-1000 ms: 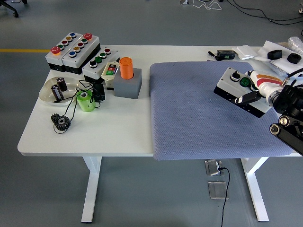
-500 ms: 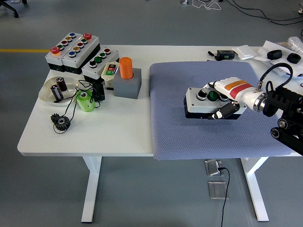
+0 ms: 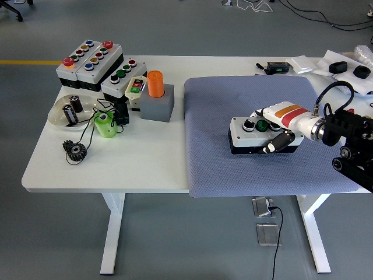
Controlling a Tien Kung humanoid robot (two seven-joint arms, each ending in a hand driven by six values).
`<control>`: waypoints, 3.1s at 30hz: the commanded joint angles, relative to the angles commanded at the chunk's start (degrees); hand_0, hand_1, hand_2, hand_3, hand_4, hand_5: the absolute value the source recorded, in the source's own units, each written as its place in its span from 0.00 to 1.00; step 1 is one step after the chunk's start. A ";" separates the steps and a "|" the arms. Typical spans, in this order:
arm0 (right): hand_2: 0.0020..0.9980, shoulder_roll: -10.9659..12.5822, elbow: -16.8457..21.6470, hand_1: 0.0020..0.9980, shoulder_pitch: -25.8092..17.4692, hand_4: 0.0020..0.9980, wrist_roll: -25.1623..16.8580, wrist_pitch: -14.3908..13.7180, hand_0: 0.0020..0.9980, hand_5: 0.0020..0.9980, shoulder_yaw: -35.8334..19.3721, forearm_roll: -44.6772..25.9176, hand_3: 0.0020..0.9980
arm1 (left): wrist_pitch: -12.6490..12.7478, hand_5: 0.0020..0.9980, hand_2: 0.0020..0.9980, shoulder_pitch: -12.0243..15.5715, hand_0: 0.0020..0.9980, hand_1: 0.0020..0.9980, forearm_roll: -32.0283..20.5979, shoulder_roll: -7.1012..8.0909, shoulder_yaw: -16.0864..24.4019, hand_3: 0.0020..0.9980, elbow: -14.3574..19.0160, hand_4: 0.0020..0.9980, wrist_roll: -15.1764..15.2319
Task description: Pick up the button,place it on the desk,press the button,press the button
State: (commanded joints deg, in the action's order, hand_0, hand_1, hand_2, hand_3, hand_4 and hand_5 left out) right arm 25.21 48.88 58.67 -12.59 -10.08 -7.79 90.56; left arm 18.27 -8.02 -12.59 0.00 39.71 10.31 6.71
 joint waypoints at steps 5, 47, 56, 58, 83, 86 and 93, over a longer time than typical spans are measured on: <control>0.27 -0.09 -0.44 0.09 -0.28 0.50 0.32 0.20 0.11 0.07 -0.17 0.13 0.42 | -0.04 0.94 0.73 0.03 0.65 0.71 -0.06 0.00 -0.07 0.51 0.00 0.32 0.03; 0.83 0.83 -0.53 0.71 -1.40 0.81 3.42 3.90 0.79 0.23 -0.77 0.12 0.96 | -0.11 0.94 0.73 -0.53 0.65 0.71 -0.34 0.01 -0.28 0.51 0.00 0.32 0.06; 0.98 3.02 2.48 0.86 -2.35 0.87 2.87 5.82 0.91 0.25 -2.76 -2.93 1.00 | -0.08 0.94 0.73 -0.55 0.65 0.71 -0.12 0.00 -0.12 0.51 0.00 0.32 0.00; 0.98 4.15 4.15 0.86 -3.05 0.87 3.45 5.91 0.91 0.25 -4.24 -2.70 1.00 | -0.10 0.94 0.73 -0.65 0.65 0.71 -0.18 0.00 -0.08 0.51 0.00 0.32 0.03; 0.11 22.30 25.50 0.00 -15.70 0.75 8.91 4.01 0.16 0.53 -22.42 -15.72 0.72 | -0.14 0.94 0.73 -0.74 0.65 0.71 0.86 0.06 0.68 0.51 0.00 0.32 0.17; 0.05 22.11 25.25 0.00 -15.42 0.72 10.44 5.41 0.13 0.54 -21.72 -15.56 0.69 | -0.10 0.94 0.73 -0.76 0.65 0.71 0.94 0.05 0.74 0.51 0.00 0.32 0.11; 0.05 21.58 24.29 0.00 -15.05 0.72 12.19 6.92 0.12 0.55 -20.25 -15.18 0.69 | -0.06 0.94 0.73 -0.72 0.65 0.71 0.96 0.02 0.74 0.51 0.00 0.32 0.02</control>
State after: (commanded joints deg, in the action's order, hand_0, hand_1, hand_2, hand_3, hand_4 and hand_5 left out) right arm 46.79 73.16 43.62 -0.40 -3.16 -28.04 75.38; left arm 18.21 -8.74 -11.62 0.02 40.45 10.31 6.73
